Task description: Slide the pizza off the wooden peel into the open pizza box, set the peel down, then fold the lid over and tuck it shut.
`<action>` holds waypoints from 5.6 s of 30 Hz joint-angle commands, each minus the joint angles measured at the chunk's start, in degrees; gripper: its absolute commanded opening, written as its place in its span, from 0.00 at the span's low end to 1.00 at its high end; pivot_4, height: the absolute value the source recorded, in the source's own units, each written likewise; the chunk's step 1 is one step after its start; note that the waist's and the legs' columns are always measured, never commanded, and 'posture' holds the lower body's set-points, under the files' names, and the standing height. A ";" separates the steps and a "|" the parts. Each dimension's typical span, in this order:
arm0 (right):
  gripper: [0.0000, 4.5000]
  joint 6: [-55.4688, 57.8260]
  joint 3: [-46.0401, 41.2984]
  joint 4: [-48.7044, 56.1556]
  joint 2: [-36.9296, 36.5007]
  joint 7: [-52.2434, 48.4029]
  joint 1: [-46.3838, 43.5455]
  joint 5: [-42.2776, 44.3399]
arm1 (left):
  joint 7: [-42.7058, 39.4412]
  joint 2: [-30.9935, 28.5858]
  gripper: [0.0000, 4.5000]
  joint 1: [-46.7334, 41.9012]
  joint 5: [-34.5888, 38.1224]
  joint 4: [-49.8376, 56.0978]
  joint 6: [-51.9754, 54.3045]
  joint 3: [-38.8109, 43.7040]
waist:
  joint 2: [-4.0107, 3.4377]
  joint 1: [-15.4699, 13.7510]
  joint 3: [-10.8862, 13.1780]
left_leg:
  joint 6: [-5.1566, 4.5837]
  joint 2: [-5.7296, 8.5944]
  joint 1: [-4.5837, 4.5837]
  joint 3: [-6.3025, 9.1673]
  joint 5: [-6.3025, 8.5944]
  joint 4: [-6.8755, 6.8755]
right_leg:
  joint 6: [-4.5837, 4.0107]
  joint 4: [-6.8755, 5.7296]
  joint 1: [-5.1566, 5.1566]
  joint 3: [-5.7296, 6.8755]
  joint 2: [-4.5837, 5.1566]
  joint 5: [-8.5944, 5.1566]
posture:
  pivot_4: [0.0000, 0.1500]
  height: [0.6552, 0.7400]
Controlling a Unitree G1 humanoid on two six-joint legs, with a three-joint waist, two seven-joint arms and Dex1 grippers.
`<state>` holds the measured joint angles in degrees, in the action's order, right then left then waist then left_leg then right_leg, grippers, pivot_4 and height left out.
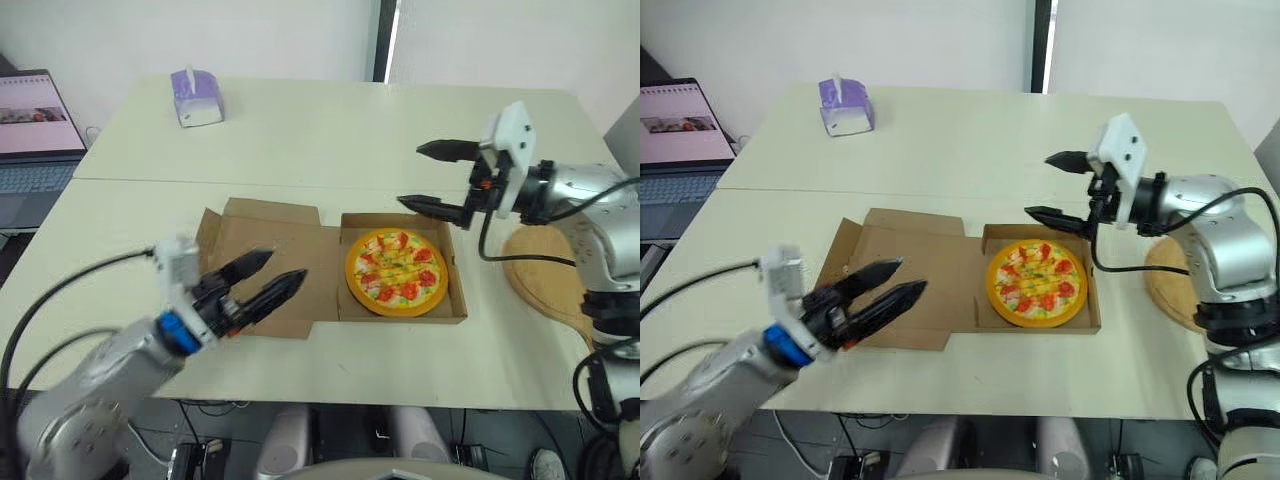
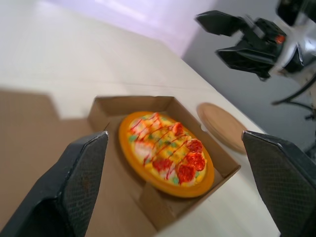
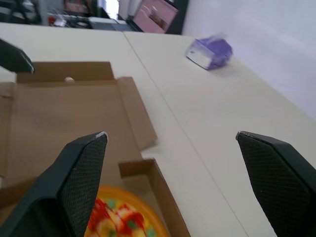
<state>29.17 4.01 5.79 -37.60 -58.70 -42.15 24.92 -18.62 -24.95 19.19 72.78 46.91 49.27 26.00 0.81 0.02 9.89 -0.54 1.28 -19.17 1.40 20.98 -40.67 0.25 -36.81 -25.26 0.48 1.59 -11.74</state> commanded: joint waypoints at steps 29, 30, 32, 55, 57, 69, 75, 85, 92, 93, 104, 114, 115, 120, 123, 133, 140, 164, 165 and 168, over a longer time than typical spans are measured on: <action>1.00 9.43 8.40 10.18 9.55 -2.59 -6.15 4.75 | 11.36 24.41 1.00 23.52 2.07 -7.55 -26.94 -13.80 | 0.06 0.13 0.03 | -0.33 0.02 0.06 0.04 0.17 -0.02 | -0.14 -0.05 0.10 0.14 -0.14 -0.31 | 1.00 1.00; 1.00 9.38 8.47 10.23 9.68 -2.28 -5.83 4.61 | 11.75 24.43 1.00 22.19 1.74 -8.42 -26.91 -14.00 | 0.06 0.10 0.03 | -0.33 0.02 0.06 0.04 0.17 -0.02 | -0.14 -0.05 0.10 0.15 -0.14 -0.31 | 1.00 1.00; 1.00 9.01 8.85 10.37 9.68 -1.94 -5.23 4.15 | 12.41 24.47 1.00 20.44 1.47 -9.34 -26.78 -14.22 | 0.04 0.14 0.04 | -0.33 0.02 0.06 0.06 0.17 -0.02 | -0.14 -0.05 0.10 0.16 -0.14 -0.31 | 1.00 1.00; 1.00 8.53 7.60 9.99 8.45 -1.44 -4.76 3.87 | 13.60 24.91 0.01 19.68 3.52 -9.75 -28.21 -13.41 | 0.03 0.13 0.04 | -0.31 0.03 0.13 0.03 0.16 0.56 | -0.17 0.11 -0.03 0.14 -0.07 -0.33 | 1.00 1.00; 1.00 8.37 7.64 9.85 8.40 -1.49 -4.81 3.78 | 13.49 24.94 0.01 19.99 3.47 -9.64 -28.41 -13.42 | 0.04 0.16 0.04 | -0.31 0.04 0.14 0.02 0.16 0.56 | -0.17 0.12 -0.03 0.13 -0.07 -0.33 | 1.00 1.00; 1.00 3.12 6.81 3.72 5.44 -2.17 -5.06 -0.45 | 16.78 16.63 0.01 13.09 3.77 -9.37 -27.46 -8.56 | 0.01 0.14 0.05 | -0.29 0.04 0.17 0.05 0.15 0.57 | -0.20 0.05 -0.02 0.16 -0.08 -0.34 | 1.00 1.00; 1.00 -6.81 6.00 -7.98 1.19 -4.85 -5.97 -6.37 | 18.97 9.57 0.01 6.43 4.34 -10.37 -25.74 -7.00 | -0.21 -0.24 0.14 | -0.02 0.02 0.18 0.17 0.00 0.79 | -0.40 -0.01 -0.08 0.27 -0.10 -0.47 | 1.00 1.00; 0.25 -35.18 10.17 -45.50 -2.52 -4.94 -14.37 -24.56 | 18.76 6.15 0.00 1.94 4.52 -12.50 -22.83 -6.80 | -0.16 0.23 0.15 | 0.05 0.07 0.28 -0.09 -0.04 0.69 | -0.35 -0.02 -0.02 0.16 0.02 -0.44 | 1.00 1.00; 0.01 -47.70 12.99 -65.77 -0.06 -2.93 -19.11 -33.33 | 18.37 5.83 0.00 0.62 4.13 -13.11 -21.91 -6.76 | -0.15 0.13 0.16 | 0.13 0.06 0.27 -0.11 -0.09 0.69 | -0.37 -0.03 -0.03 0.13 0.03 -0.43 | 1.00 1.00; 0.01 -48.57 13.15 -67.27 0.27 -3.11 -19.39 -33.92 | 18.32 5.84 0.00 0.55 4.08 -13.12 -21.74 -6.78 | -0.15 0.13 0.16 | 0.14 0.06 0.28 -0.10 -0.09 0.68 | -0.37 -0.03 -0.03 0.13 0.03 -0.43 | 1.00 1.00; 0.01 -49.50 10.62 -66.62 -0.55 -16.21 -16.02 -32.43 | 16.78 5.03 0.00 -0.80 3.01 -14.77 -19.65 -7.65 | -0.15 -0.06 0.16 | 0.18 0.06 0.28 -0.03 -0.11 0.68 | -0.36 -0.03 0.00 0.16 0.04 -0.43 | 1.00 1.00; 0.01 -40.05 6.92 -46.27 -4.66 -21.71 -2.36 -26.54 | 11.27 -2.69 0.00 -13.03 -0.56 -23.76 -13.50 -8.82 | -0.16 -0.95 0.13 | 0.21 0.07 0.29 0.14 -0.13 0.66 | -0.36 -0.06 0.07 0.27 0.04 -0.43 | 1.00 1.00; 0.01 -38.61 6.66 -43.56 -5.18 -21.86 -0.87 -25.95 | 10.53 -3.49 0.00 -14.20 -1.12 -24.78 -12.94 -8.85 | -0.17 -0.92 0.12 | 0.24 0.07 0.29 0.19 -0.14 0.67 | -0.36 -0.07 0.08 0.31 0.04 -0.43 | 1.00 1.00; 0.01 -31.02 4.93 -30.05 -7.47 -21.03 6.83 -23.19 | 4.63 -8.38 0.00 -22.63 -5.67 -29.56 -9.95 -10.49 | -0.18 -1.08 0.11 | 0.25 0.07 0.29 0.17 -0.15 0.67 | -0.36 -0.08 0.07 0.30 0.04 -0.43 | 1.00 1.00; 0.01 -27.29 3.85 -23.35 -8.45 -20.04 11.13 -21.81 | 0.81 -9.66 0.00 -29.99 -9.82 -33.90 -9.16 -13.05 | -0.17 -1.51 0.11 | 0.30 0.09 0.30 0.20 -0.17 0.66 | -0.36 -0.09 0.08 0.31 0.04 -0.43 | 1.00 1.00; 0.01 -15.86 0.41 -4.89 -10.78 -15.60 22.77 -17.15 | -10.63 -6.80 0.00 -48.45 -22.01 -46.81 -9.29 -20.07 | -0.13 -1.29 0.14 | 0.38 0.14 0.24 0.21 -0.22 0.66 | -0.32 -0.10 0.01 0.31 0.06 -0.40 | 1.00 1.00; 0.01 -9.77 -0.05 4.17 -10.90 -12.95 27.56 -14.43 | -17.33 -3.44 0.00 -57.37 -29.92 -55.17 -12.26 -22.92 | -0.12 -1.29 0.14 | 0.46 0.14 0.24 0.23 -0.26 0.66 | -0.31 -0.10 0.00 0.32 0.06 -0.40 | 1.00 1.00; 0.46 -5.97 -9.54 1.69 -3.90 5.90 21.33 -10.54 | -26.41 3.25 0.00 -66.32 -43.67 -69.66 -21.01 -22.03 | -0.06 -1.19 0.17 | 0.50 0.15 0.20 0.23 -0.28 0.64 | -0.28 -0.12 -0.04 0.33 0.06 -0.38 | 1.00 1.00; 0.54 -5.36 -10.85 1.37 -2.96 7.53 20.47 -9.81 | -26.31 3.23 0.00 -66.16 -43.78 -69.44 -20.94 -21.92 | -0.06 -1.19 0.17 | 0.50 0.15 0.20 0.25 -0.28 0.64 | -0.28 -0.13 -0.04 0.34 0.06 -0.38 | 1.00 1.00; 0.78 -4.36 -13.43 1.14 -1.17 11.22 18.58 -8.71 | -26.04 3.08 0.00 -65.51 -43.69 -68.20 -20.41 -21.59 | -0.06 -1.17 0.17 | 0.50 0.15 0.18 0.23 -0.28 0.64 | -0.28 -0.14 -0.06 0.32 0.06 -0.38 | 1.00 1.00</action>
<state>24.48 -6.55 6.09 -38.64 -49.47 -22.27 14.83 -44.44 -21.69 -46.19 29.00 -23.55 28.70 3.16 0.75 -1.15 10.07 -0.04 1.43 -18.99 1.63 20.69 -40.02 -0.03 -36.96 -25.33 0.80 1.64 -12.12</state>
